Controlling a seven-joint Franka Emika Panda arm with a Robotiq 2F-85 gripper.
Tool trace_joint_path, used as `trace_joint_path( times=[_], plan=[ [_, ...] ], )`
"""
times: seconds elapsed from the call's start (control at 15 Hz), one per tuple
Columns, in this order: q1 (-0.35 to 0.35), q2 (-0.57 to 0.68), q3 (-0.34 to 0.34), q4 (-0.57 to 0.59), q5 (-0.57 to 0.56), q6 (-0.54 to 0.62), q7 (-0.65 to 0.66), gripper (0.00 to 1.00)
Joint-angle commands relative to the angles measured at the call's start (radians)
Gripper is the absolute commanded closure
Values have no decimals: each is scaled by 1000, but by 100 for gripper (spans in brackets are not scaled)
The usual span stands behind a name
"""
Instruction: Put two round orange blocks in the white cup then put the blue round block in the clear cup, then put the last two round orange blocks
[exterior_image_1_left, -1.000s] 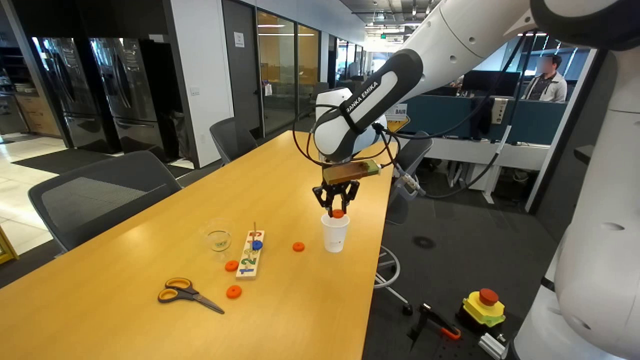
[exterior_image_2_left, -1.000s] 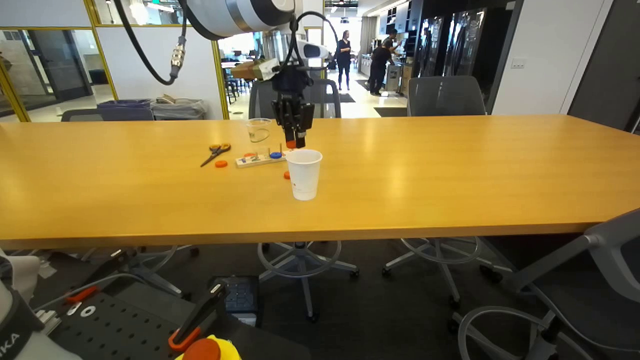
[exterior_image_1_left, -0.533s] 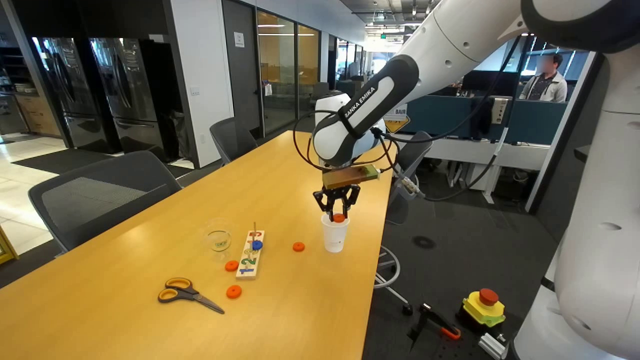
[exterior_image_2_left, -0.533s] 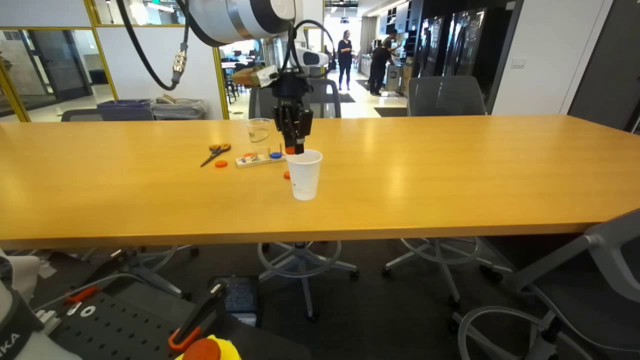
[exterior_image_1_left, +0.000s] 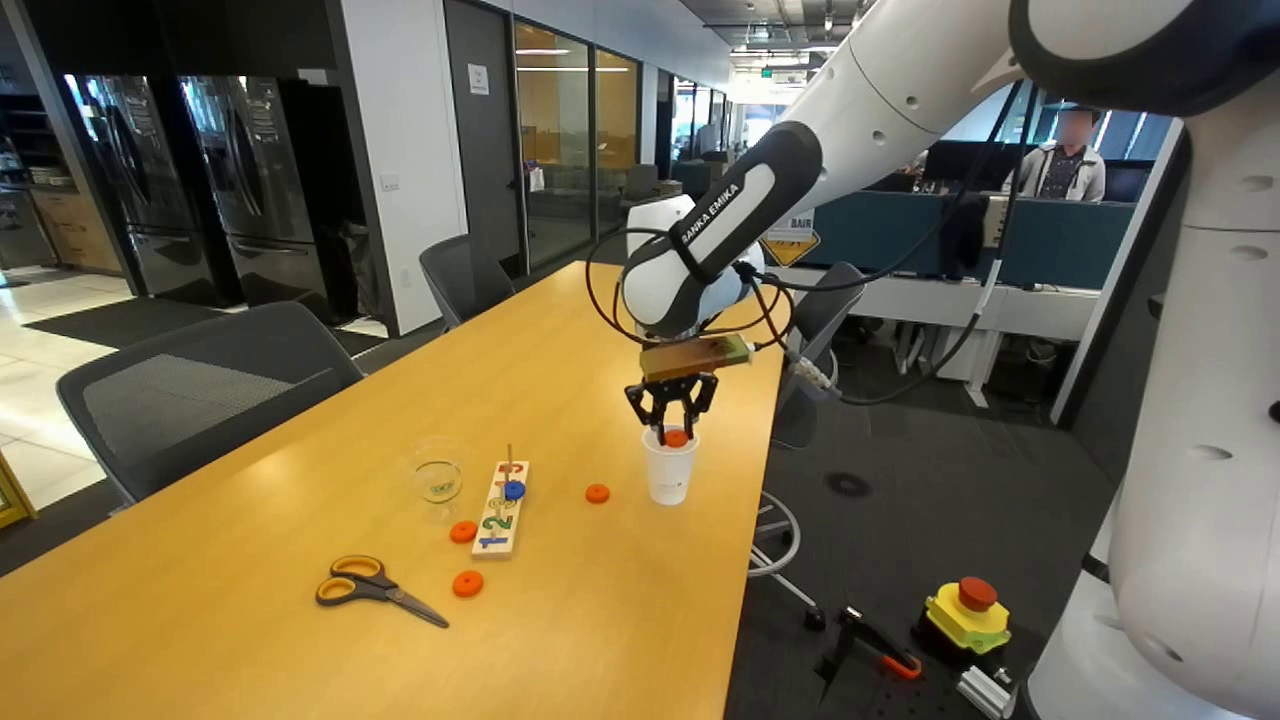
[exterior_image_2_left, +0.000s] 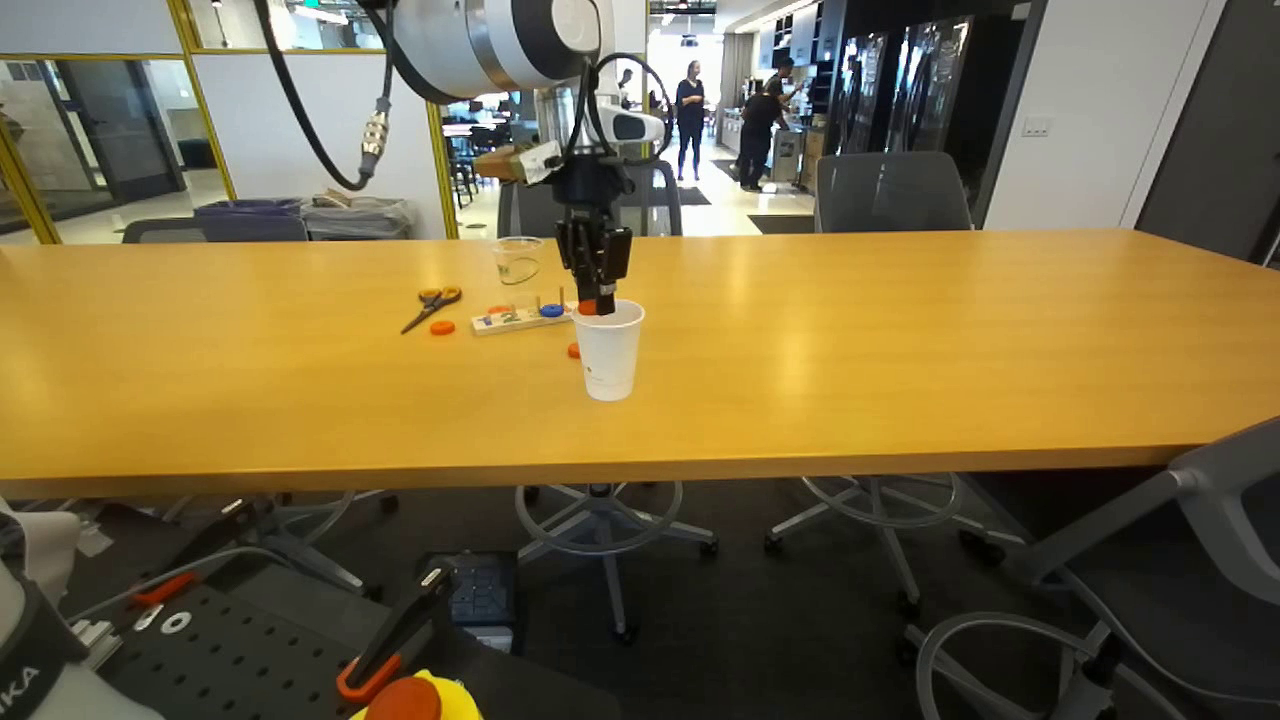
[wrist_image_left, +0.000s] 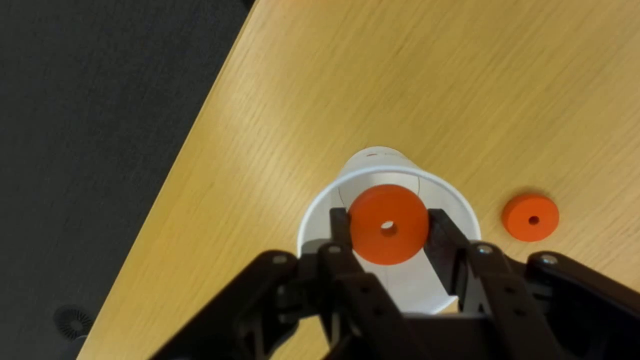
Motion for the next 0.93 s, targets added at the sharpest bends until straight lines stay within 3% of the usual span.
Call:
trace_joint_path(
  times=[0.0,0.2,0.27,0.33,0.6,0.87],
  plan=[
    [4,29,-10,46,9,8,10,77],
    [5,42,-13,65,13,9,10,77],
    [5,45,-15,70,15,5,14,50],
    [4,47,-16,72,18,2,12,33],
    [11,21,-15,50,11,17,8,3],
    [33,-57,19,5,12,80,-60,0]
  ],
)
